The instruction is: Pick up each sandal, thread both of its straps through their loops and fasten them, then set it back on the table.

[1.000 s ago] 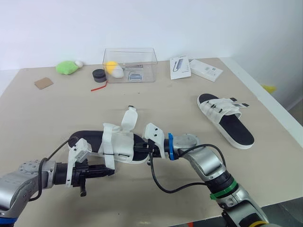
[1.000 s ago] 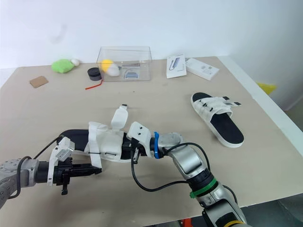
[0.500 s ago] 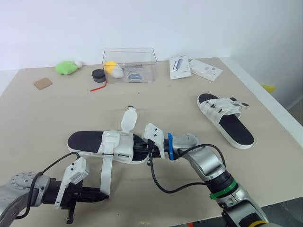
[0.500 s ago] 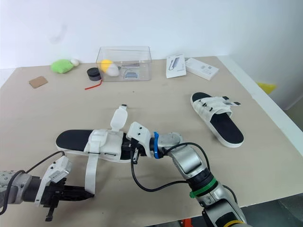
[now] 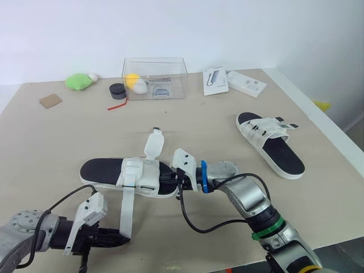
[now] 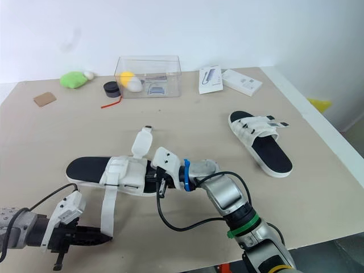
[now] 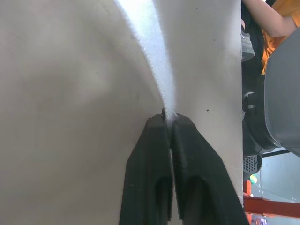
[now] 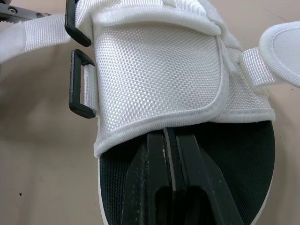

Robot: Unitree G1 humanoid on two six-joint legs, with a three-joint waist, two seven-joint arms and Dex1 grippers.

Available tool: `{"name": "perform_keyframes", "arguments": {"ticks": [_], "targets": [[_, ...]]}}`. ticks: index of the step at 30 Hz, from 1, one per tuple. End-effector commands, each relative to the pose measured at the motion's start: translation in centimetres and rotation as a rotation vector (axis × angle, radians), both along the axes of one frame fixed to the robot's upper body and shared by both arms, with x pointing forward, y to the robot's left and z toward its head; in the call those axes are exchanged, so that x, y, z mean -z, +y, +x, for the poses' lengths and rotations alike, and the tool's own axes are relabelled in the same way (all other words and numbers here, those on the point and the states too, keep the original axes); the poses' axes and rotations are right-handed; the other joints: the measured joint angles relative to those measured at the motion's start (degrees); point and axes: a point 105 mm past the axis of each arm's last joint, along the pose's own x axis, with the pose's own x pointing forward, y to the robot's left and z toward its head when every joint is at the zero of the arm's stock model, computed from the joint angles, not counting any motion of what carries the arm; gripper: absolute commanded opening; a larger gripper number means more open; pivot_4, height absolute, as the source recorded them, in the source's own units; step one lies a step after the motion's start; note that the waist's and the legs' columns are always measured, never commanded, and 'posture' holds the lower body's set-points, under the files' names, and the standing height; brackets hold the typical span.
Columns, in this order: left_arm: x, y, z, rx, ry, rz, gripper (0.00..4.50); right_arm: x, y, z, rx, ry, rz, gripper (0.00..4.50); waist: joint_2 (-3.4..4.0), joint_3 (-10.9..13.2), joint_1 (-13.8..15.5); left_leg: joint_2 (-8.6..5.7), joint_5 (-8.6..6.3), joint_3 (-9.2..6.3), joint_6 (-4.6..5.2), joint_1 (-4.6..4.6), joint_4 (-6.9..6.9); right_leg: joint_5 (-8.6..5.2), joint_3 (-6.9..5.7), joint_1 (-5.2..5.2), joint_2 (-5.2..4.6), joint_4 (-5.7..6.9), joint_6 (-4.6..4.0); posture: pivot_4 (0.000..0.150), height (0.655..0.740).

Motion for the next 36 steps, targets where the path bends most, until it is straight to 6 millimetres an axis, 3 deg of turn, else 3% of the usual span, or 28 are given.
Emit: {"name": "perform_keyframes", "arguments": {"ticks": [1,5,7,12,21,24,28,31,36], "targets": [[-0.7,0.3,0.2,-0.028,-0.041,0.02,1.86,1.5,0.0,-0.4,-0.007,0.047,-0.038,0.0,0.0,0.0,0.0,-0.01,0.0,0.01,0.0,0.04,-0.04,-0.02,0.0,0.02,0.0,0.0,-0.02,0.15,0.74],[-3.1,2.0,1.0,-0.109,-0.168,0.031,3.77,1.5,0.1,-0.4,-0.016,0.047,-0.041,0.0,-0.02,0.0,0.0,0.02,0.01,0.01,0.01,0.07,-0.11,-0.06,-0.04,0.02,0.07,0.01,-0.09,0.15,0.74],[-3.9,3.0,1.1,-0.143,-0.229,0.058,4.43,1.6,-0.1,-0.5,-0.022,0.049,-0.045,0.0,-0.01,0.0,0.0,0.08,0.01,0.0,0.01,0.07,-0.11,-0.07,-0.06,0.01,0.1,0.01,-0.14,0.15,0.74],[-4.2,3.7,1.4,-0.089,-0.429,0.165,4.43,1.7,-0.1,-0.6,-0.038,0.052,-0.053,0.0,0.01,0.0,0.1,0.03,0.0,0.04,0.0,0.12,-0.22,-0.15,-0.05,0.02,0.07,0.0,-0.17,0.15,0.74],[-4.7,2.2,3.6,0.32,-1.267,0.368,4.43,1.7,-0.1,-0.7,-0.055,0.044,-0.066,0.0,-0.06,-0.1,0.2,0.0,-0.01,0.29,-0.02,0.19,-0.29,-0.14,0.01,0.07,-0.21,-0.05,-0.15,0.15,0.74],[-4.5,2.5,3.5,0.424,-1.451,0.398,4.43,1.6,-0.2,-0.6,-0.056,0.039,-0.07,0.0,-0.09,-0.1,0.2,0.05,-0.01,0.4,-0.02,0.21,-0.32,-0.13,0.0,0.06,-0.25,-0.05,-0.17,0.15,0.74],[-3.3,3.5,2.7,0.537,-1.598,0.416,4.43,1.6,-0.2,-0.6,-0.056,0.039,-0.071,0.0,-0.09,-0.1,0.2,0.09,-0.03,0.71,-0.05,0.34,-0.38,-0.09,0.13,0.06,-0.31,-0.05,-0.1,0.15,0.74],[-3.4,2.9,2.1,0.546,-1.704,0.353,4.43,1.6,-0.2,-0.5,-0.058,0.036,-0.071,0.0,-0.23,-0.2,0.2,0.14,-0.04,0.75,-0.06,0.35,-0.39,-0.02,0.12,0.07,-0.36,-0.06,0.05,0.15,0.74],[-1.7,1.3,0.8,0.581,-1.699,0.278,4.43,1.2,0.1,-0.3,-0.06,0.029,-0.065,0.0,-0.32,-0.3,0.1,0.16,-0.05,0.92,-0.07,0.41,-0.38,0.12,0.23,0.07,-0.4,-0.06,0.3,0.15,0.74]]}}
